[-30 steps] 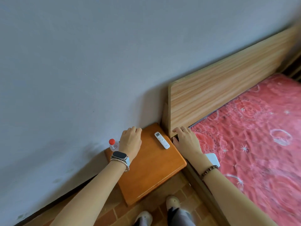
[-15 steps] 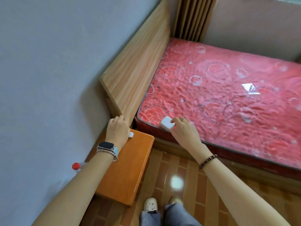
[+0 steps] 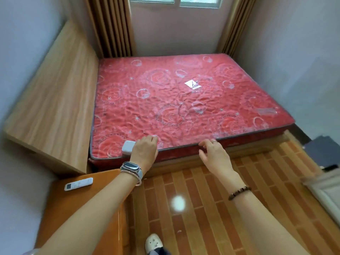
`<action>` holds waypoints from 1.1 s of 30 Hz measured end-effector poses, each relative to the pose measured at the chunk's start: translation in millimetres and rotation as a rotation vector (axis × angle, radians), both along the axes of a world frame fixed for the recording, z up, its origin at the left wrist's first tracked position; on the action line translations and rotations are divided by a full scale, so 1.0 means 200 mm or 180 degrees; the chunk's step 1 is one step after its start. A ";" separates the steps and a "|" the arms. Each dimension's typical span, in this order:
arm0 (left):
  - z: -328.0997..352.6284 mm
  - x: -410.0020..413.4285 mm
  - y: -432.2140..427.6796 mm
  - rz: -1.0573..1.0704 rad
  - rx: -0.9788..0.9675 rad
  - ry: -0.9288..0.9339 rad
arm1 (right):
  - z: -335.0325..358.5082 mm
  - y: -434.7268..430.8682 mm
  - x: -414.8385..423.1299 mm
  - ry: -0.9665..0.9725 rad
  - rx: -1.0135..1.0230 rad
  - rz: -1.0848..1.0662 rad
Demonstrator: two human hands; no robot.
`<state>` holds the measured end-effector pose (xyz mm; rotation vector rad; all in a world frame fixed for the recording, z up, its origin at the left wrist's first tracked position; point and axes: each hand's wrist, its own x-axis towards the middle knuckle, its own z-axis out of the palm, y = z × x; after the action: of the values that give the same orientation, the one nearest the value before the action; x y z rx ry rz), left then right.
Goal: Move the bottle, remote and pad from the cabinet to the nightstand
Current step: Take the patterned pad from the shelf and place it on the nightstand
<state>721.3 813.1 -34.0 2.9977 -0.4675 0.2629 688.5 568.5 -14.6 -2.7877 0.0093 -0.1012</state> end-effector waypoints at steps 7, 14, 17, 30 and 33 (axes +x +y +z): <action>-0.04 -0.28 -0.51 -0.0744 0.0122 0.0207 | -0.01 -0.45 -0.51 0.0120 -0.0012 -0.0726; -0.04 -0.54 -1.03 -0.1625 0.0305 0.0194 | -0.02 -0.86 -1.08 0.0266 -0.0453 -0.1474; -0.02 -0.64 -1.30 -0.2047 0.0337 0.0187 | -0.01 -1.02 -1.32 0.0299 -0.0552 -0.1922; 0.02 -0.98 -2.53 -0.3838 0.0211 0.0235 | 0.11 -1.59 -2.08 0.0508 -0.0638 -0.3823; 0.05 -0.99 -2.74 -0.4093 0.0123 0.0254 | 0.15 -1.70 -2.14 0.0509 -0.0673 -0.4095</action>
<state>522.8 265.6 -24.3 2.0904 -2.1308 0.0023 259.7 228.9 16.3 -2.4720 1.8624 -0.1867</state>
